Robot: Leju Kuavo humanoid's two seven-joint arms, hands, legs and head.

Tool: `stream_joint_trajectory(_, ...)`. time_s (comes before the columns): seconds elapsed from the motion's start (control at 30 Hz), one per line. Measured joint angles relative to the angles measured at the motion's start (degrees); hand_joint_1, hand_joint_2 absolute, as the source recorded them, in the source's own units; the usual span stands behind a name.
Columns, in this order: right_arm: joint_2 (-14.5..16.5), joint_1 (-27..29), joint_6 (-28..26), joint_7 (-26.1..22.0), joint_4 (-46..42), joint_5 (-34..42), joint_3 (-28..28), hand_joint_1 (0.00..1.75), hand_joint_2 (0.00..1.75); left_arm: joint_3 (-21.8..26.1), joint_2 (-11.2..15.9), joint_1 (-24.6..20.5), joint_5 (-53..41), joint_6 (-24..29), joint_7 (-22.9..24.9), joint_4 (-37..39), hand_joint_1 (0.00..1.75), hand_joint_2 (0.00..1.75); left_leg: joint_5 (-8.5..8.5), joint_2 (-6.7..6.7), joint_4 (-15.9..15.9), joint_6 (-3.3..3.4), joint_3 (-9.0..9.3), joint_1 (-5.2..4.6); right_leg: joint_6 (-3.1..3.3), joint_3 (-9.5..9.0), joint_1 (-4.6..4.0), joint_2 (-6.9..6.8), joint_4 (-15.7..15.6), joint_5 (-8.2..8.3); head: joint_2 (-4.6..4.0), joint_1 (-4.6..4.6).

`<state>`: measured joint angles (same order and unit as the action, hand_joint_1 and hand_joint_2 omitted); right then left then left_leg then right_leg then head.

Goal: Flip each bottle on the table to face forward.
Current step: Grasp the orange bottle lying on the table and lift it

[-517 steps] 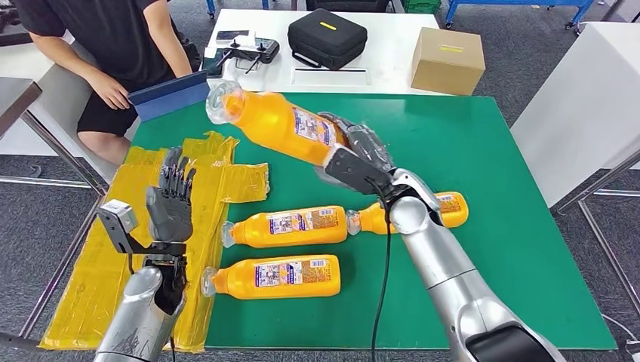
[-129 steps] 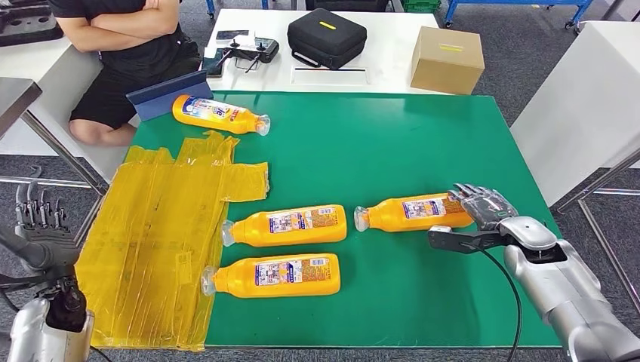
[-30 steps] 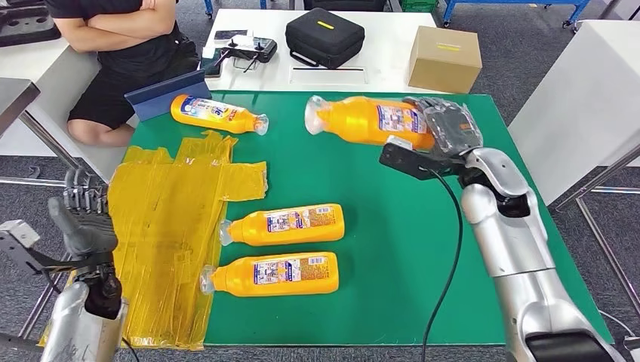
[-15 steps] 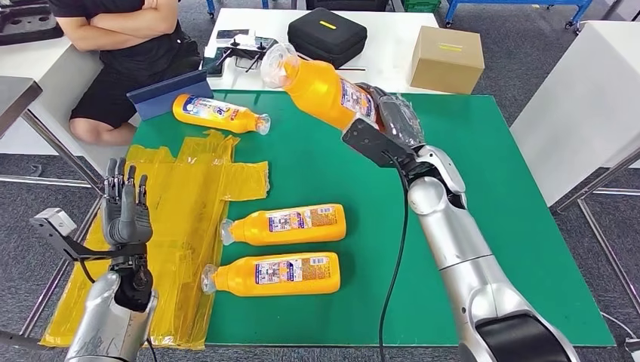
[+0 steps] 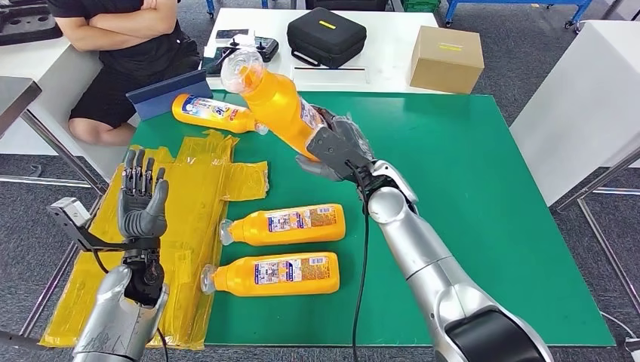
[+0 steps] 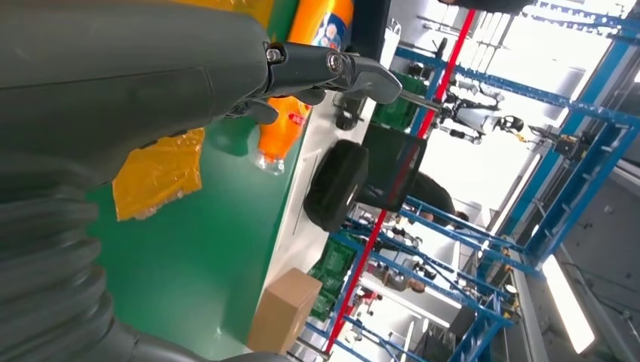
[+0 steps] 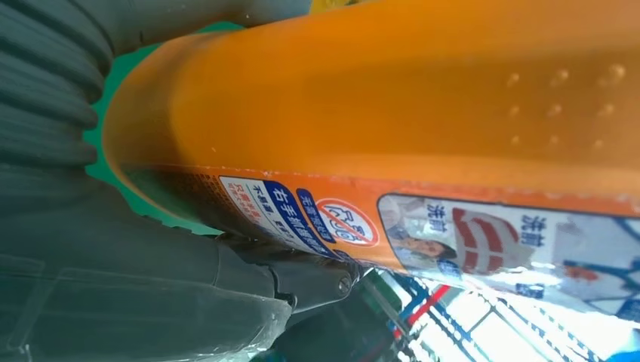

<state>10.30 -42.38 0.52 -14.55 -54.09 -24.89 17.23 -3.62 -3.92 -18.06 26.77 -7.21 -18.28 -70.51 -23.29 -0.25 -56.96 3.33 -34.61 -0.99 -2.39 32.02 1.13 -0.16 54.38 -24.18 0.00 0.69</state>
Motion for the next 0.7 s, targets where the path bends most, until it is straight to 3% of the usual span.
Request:
stream_joint_trajectory(0.33, 2.37, -0.55, 0.00, 0.55, 3.16, 1.59, 1.31, 1.75, 1.75, -3.39, -0.89, -2.09, 0.15, 0.54, 0.15, 0.30, 0.00, 1.75, 0.01, -0.01, -0.01, 0.00, -0.01, -0.03, 0.00, -0.01, 0.01, 0.00, -0.01, 0.01, 0.00, 0.01)
stream_joint_trajectory(0.7, 4.94, -0.86, -0.04, 3.73, 6.70, 1.42, 3.62, 1.75, 1.75, -7.77, -3.77, -2.47, 2.96, 0.49, 5.93, -3.53, 0.00, 1.75, 0.01, 0.00, -0.01, 0.00, -0.02, -0.02, 0.00, 0.00, 0.01, 0.00, -0.01, 0.00, 0.00, 0.01)
